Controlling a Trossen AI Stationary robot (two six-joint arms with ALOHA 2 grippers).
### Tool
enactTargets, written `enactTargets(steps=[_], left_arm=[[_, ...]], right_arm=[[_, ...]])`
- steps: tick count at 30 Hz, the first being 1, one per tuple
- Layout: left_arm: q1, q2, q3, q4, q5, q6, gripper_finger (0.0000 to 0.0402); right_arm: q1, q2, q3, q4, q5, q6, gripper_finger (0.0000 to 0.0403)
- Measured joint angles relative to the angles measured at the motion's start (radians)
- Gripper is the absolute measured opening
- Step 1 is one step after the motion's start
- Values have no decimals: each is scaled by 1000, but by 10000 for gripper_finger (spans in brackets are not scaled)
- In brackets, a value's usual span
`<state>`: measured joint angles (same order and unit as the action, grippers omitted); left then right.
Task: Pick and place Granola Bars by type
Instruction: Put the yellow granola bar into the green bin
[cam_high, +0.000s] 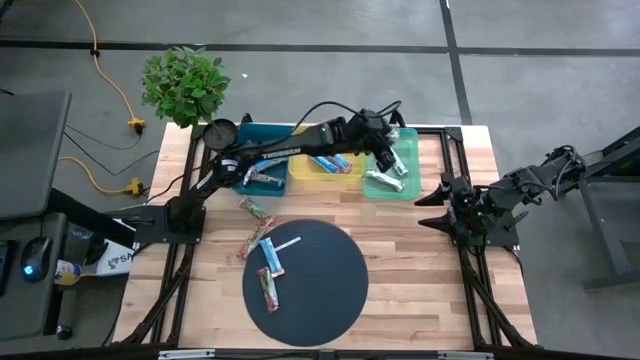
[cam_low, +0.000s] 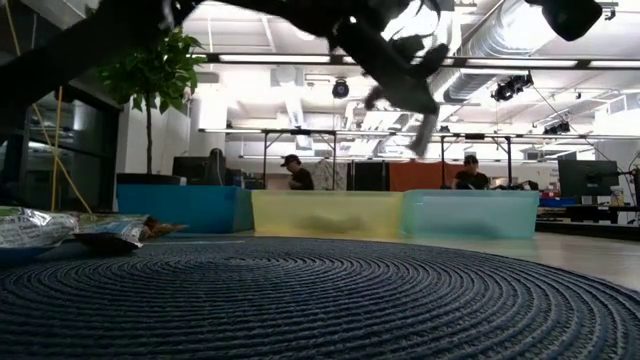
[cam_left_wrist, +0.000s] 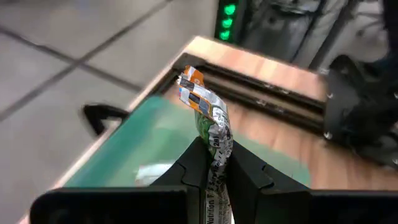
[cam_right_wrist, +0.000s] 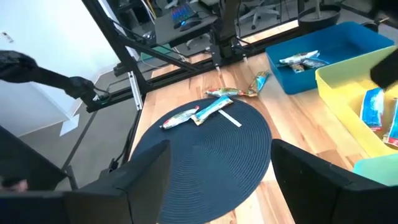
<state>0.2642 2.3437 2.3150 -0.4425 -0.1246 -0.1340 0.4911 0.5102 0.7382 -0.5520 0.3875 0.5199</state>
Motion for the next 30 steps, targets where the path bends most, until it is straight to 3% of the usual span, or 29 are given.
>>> enactTargets(steps=[2, 4, 14, 30], left_arm=[[9, 9, -6, -1, 48, 6, 37], [2, 42, 1, 70, 47, 2, 37], [-18, 111, 0, 108, 53, -27, 37], [-29, 141, -3, 30, 65, -36, 38]], right_arm=[[0, 0, 0, -2, 8, 5, 260], [0, 0, 0, -2, 15, 6, 260], [0, 0, 0, -5, 30, 22, 260], [0, 0, 0, -5, 25, 40, 260]])
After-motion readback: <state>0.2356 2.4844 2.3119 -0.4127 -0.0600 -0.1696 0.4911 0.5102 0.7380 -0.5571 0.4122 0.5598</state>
